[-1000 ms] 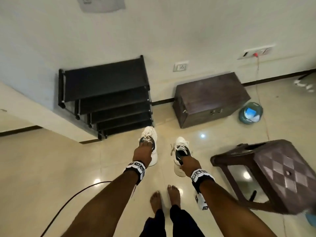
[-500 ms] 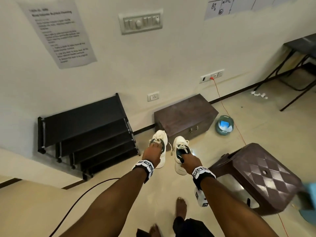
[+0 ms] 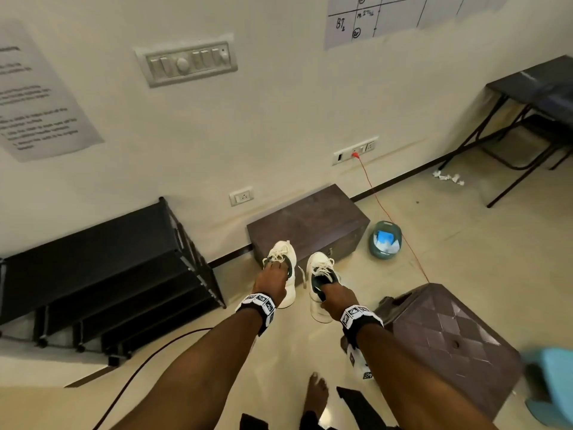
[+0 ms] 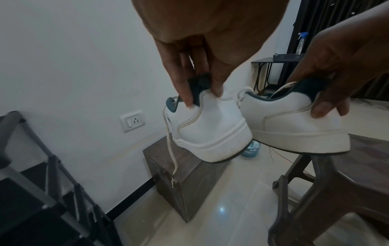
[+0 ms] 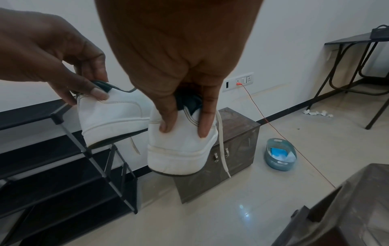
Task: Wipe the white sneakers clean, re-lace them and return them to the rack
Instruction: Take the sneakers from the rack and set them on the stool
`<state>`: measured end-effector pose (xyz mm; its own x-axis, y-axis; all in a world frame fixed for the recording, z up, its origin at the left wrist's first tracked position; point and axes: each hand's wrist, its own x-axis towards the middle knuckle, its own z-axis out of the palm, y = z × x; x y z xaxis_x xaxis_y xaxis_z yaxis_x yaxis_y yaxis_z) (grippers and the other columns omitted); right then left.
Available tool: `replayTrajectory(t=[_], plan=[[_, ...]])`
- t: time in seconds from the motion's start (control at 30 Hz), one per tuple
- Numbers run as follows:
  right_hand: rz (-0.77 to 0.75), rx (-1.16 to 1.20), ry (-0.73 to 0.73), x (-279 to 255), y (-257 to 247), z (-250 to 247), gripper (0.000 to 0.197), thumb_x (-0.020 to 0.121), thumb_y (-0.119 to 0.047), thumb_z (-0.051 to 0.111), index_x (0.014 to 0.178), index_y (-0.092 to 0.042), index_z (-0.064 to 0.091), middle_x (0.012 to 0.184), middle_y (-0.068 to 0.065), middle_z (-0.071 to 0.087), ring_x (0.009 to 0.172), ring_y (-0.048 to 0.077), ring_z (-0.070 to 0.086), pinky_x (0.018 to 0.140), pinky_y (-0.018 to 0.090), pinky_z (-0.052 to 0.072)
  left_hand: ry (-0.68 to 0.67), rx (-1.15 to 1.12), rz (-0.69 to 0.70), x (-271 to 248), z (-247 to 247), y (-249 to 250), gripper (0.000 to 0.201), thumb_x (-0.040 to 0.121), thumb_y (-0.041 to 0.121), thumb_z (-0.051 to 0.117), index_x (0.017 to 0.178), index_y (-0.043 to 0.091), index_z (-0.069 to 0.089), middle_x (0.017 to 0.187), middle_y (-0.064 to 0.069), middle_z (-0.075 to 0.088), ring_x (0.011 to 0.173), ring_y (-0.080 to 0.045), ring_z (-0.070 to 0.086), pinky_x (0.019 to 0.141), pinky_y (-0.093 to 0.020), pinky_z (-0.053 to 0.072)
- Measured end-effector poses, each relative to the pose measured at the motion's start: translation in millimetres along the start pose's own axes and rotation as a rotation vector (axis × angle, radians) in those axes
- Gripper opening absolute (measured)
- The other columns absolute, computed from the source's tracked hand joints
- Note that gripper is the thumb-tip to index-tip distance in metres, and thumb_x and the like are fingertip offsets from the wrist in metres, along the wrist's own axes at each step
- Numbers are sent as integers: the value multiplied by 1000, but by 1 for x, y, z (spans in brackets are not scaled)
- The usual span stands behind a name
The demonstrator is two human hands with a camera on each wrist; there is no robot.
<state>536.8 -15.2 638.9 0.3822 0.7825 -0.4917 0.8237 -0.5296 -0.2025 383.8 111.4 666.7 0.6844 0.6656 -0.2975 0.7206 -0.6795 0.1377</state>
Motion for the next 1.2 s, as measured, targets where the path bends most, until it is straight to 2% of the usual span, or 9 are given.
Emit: replayTrajectory(t=[0.3,0.53,0.77,0.97,1.2], plan=[[3,-10,9,73,59,-53,23,92,-19,61,114,-13,65,116,11,68,107,33,65,84,35,50,-10,-40,-18,95,-14,41,47,86,5,60,131,12,50,138,-6,52,130,-28,45,88,-43,51],[-8,-45,-28,137,84,-74,25,95,-19,59,118,-11,65,119,12,67,110,34,64,87,36,51,-59,-49,-31,170,-17,49,53,87,7,62,138,10,46,140,-9,51,130,-30,46,92,-43,49],[10,-54,-86,226,108,-108,27,94,-22,64,119,-11,66,117,12,68,108,34,65,87,37,53,-63,-83,-53,272,-30,45,57,90,10,62,143,10,42,144,-9,50,135,-29,44,100,-40,46],[26,-39,-84,299,120,-139,29,91,-22,67,118,-13,66,116,12,69,105,34,66,85,38,53,-110,-138,-86,343,-37,36,51,89,9,62,138,11,48,141,-8,50,133,-27,45,92,-42,51],[-8,-33,-124,353,122,-158,26,90,-19,66,115,-12,65,115,13,69,104,34,65,83,37,52,-154,-177,-125,383,-31,33,52,88,10,62,138,11,47,141,-7,48,133,-28,44,92,-43,50]])
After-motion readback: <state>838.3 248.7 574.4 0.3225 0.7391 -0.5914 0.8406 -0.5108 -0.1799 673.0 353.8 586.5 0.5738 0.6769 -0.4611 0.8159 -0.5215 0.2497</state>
